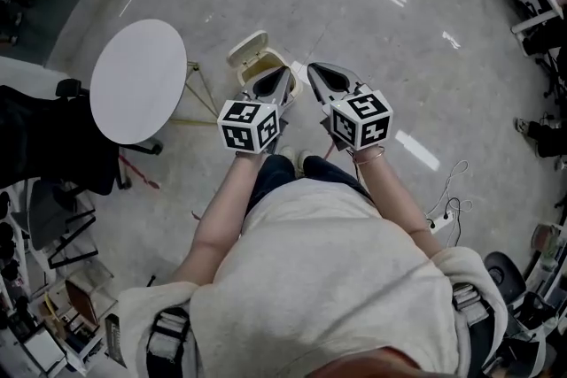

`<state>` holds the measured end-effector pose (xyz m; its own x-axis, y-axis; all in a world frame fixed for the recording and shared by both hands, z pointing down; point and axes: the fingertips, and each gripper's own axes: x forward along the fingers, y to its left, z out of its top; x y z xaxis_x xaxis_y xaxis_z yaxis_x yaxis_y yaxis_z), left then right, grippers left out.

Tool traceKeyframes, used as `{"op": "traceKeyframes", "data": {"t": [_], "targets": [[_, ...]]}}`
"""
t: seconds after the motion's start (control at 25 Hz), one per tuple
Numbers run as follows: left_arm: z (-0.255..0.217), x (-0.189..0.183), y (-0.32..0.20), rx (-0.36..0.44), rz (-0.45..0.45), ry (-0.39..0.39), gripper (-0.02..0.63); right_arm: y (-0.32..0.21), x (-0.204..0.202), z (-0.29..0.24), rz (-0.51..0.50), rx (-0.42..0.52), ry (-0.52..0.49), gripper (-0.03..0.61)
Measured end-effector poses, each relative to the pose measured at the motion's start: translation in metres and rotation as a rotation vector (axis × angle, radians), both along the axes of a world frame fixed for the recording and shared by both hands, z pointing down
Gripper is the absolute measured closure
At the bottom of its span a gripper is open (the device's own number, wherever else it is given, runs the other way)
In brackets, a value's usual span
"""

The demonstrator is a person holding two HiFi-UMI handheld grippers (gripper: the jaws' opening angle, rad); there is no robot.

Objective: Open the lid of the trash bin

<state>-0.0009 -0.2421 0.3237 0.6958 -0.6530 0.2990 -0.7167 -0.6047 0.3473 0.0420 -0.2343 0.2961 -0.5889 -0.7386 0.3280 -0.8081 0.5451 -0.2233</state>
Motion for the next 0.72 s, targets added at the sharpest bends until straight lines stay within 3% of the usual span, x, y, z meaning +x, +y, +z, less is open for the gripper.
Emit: {"op": "traceKeyframes", "data": {"t": [0.24, 0.4, 0.72], "targets": [[-0.038, 0.008, -0.001, 0.096, -0.022, 0.008, 0.604, 0.008, 0.007, -0.025, -0.038, 0.043, -0.012, 0.571], [-0.043, 0.005, 0.006, 0.135, -0.023, -0.059, 0.604, 0.015, 0.000, -0.045, -0.075, 0.097, 0.004, 0.571], [-0.037, -0.004, 0.022, 0.151, -0.030, -0.064, 0.604, 0.024, -0.010, -0.035, -0.076, 0.102, 0.037, 0.571]]}}
